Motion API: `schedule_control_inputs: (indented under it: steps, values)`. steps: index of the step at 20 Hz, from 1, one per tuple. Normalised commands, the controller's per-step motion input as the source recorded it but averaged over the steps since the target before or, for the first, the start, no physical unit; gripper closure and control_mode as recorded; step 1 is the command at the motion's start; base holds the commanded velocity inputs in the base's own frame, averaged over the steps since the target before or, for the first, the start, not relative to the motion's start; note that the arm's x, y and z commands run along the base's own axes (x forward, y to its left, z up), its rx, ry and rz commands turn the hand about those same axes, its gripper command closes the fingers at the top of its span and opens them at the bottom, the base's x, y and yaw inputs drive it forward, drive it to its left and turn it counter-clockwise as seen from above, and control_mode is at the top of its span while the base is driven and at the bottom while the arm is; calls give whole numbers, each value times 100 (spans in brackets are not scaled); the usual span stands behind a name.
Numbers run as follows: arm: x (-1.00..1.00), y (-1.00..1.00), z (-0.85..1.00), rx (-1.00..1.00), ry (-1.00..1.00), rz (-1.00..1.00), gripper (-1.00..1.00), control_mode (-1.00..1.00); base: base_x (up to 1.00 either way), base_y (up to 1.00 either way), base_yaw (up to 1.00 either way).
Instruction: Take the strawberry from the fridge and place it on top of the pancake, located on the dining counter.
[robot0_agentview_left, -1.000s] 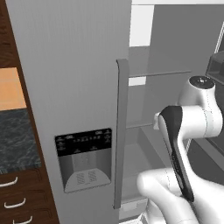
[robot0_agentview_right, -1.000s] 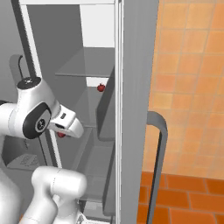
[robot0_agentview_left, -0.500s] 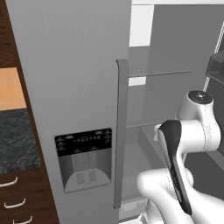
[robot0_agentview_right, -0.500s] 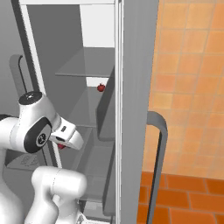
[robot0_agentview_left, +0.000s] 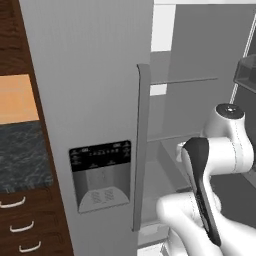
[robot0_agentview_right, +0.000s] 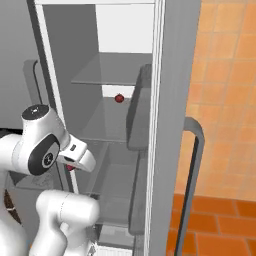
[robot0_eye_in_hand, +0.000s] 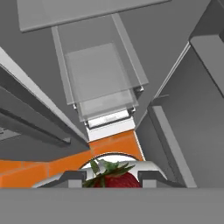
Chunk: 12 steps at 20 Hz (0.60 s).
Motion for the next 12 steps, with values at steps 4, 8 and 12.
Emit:
schedule_control_inputs:
  steps: [4,8,12]
  values:
    - [0,0,0,0,0,0,100,100,-73,71,-46]
    - [0,0,0,0,0,0,100,100,-81,22,-79]
    - [0,0,0,0,0,0,100,100,-75,10,-83]
